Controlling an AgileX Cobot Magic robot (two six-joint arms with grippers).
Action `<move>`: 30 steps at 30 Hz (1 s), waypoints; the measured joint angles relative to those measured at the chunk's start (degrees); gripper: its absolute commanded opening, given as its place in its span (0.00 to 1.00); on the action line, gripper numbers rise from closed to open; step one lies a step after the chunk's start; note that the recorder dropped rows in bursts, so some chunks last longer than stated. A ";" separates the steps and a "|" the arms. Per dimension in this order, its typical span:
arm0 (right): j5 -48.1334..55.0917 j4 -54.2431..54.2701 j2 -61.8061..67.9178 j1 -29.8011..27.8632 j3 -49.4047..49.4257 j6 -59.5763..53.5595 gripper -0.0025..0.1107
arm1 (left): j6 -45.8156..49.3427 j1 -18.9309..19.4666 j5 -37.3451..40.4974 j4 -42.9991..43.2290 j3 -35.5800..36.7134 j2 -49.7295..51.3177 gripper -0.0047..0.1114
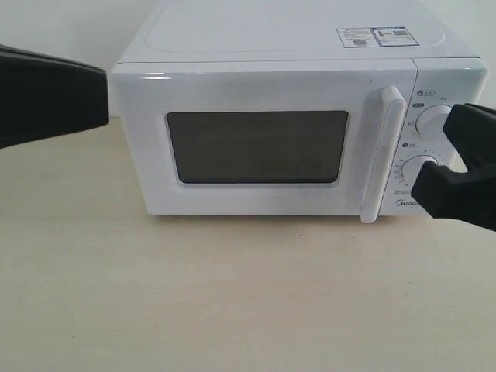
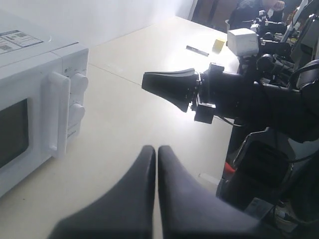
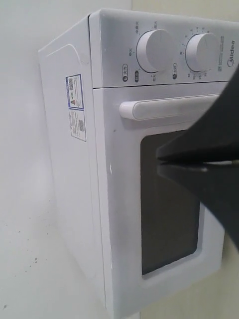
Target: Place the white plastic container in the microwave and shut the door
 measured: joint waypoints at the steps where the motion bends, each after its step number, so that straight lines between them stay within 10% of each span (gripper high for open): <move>1: 0.00 0.00 0.00 0.00 0.00 0.27 0.02 | 0.00 0.00 0.00 0.00 0.00 0.00 0.07; 21: 0.00 0.04 0.00 0.00 0.00 0.66 0.02 | -2.16 4.94 -2.94 4.74 0.00 -14.39 0.07; 30: 0.00 0.04 0.00 0.00 0.00 0.66 0.02 | -46.20 11.13 -0.25 43.58 0.00 -28.62 0.07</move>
